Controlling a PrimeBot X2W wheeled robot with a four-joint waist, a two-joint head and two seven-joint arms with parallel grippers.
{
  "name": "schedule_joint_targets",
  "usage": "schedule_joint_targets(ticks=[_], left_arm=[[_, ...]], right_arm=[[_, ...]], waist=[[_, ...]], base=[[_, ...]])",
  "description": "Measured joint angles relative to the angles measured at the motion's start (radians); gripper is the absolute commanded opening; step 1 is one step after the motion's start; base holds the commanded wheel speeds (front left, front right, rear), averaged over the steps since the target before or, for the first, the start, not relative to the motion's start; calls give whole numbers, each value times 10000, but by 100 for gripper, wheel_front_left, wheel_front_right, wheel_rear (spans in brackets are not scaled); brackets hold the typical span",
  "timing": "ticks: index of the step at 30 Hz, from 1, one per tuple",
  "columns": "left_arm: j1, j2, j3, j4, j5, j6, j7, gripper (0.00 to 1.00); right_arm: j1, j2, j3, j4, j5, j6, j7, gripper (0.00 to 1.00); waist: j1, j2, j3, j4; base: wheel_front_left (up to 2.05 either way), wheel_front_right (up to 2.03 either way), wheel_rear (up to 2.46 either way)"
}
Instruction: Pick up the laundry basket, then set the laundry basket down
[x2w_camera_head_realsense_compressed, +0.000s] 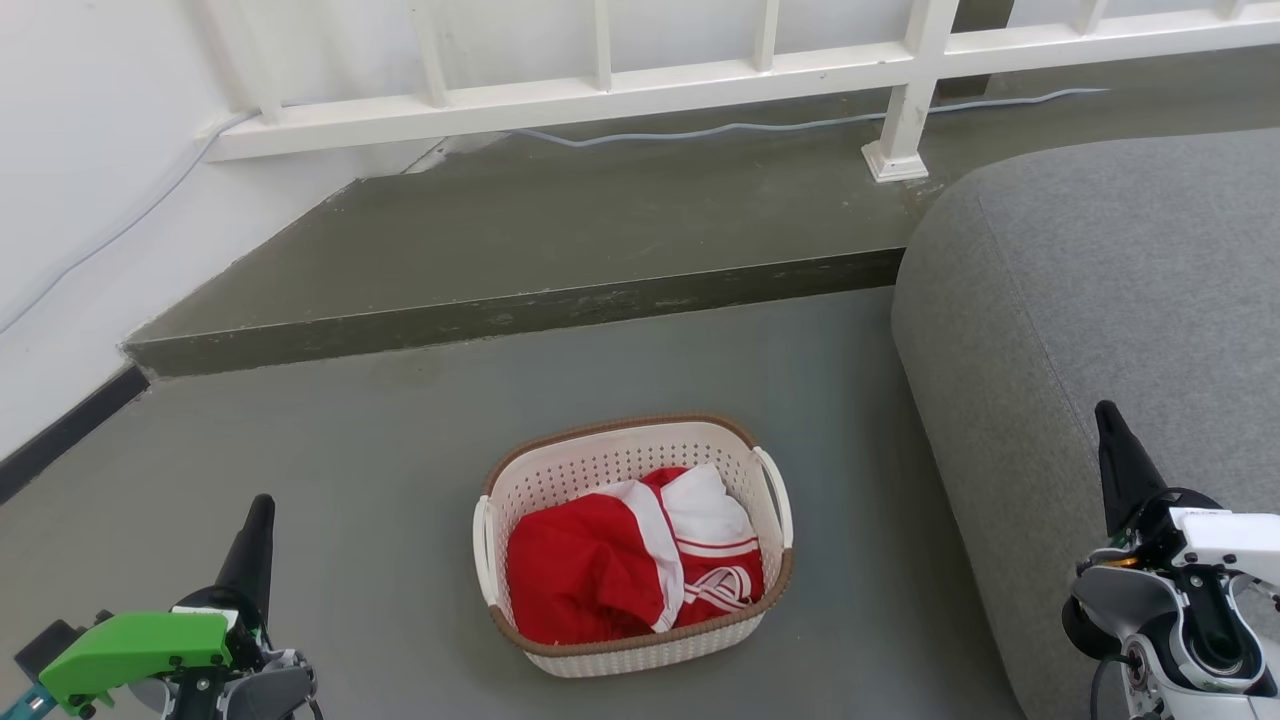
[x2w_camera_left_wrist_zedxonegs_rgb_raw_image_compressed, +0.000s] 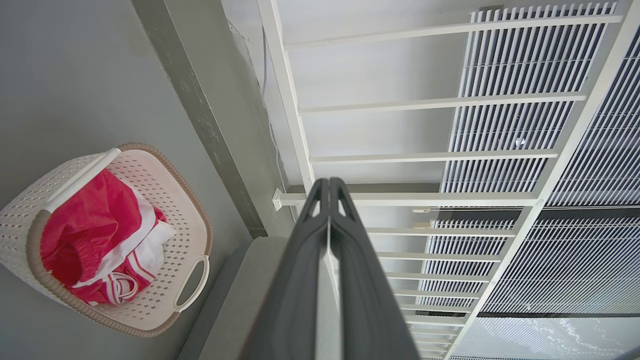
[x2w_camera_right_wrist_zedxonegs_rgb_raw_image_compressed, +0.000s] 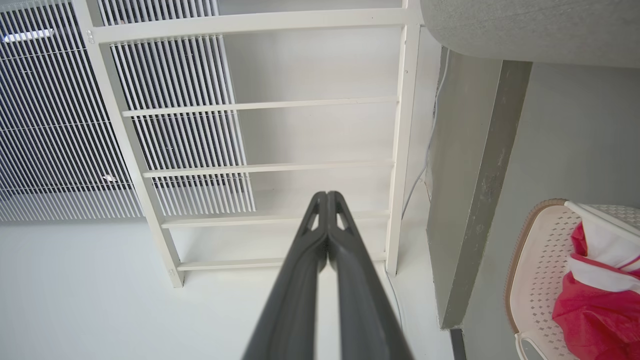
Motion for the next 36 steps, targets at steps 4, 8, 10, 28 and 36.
schedule_joint_targets(ticks=[4, 8, 10, 28, 36], left_arm=[[-2, 0, 6, 10, 0, 0, 0, 0], [-4, 0, 10, 15, 0, 0, 0, 0], [-4, 0, 12, 21, 0, 0, 2, 0], [-13, -4, 27, 54, 0, -2, 4, 0], [-18, -6, 36, 58, 0, -2, 4, 0]], right_arm=[[0, 2, -6, 10, 0, 0, 0, 0], [-1, 4, -8, 19, 0, 0, 0, 0], [-1, 6, -10, 23, 0, 0, 0, 0], [-5, 13, -25, 35, -2, 2, 33, 0], [-6, 15, -29, 36, -2, 2, 44, 0]], waist=[[0, 0, 0, 0], [0, 0, -1, 0], [0, 0, -1, 0], [0, 0, -2, 0], [0, 0, -2, 0]], base=[[0, 0, 0], [0, 0, 0], [0, 0, 0], [0, 0, 0], [0, 0, 0]])
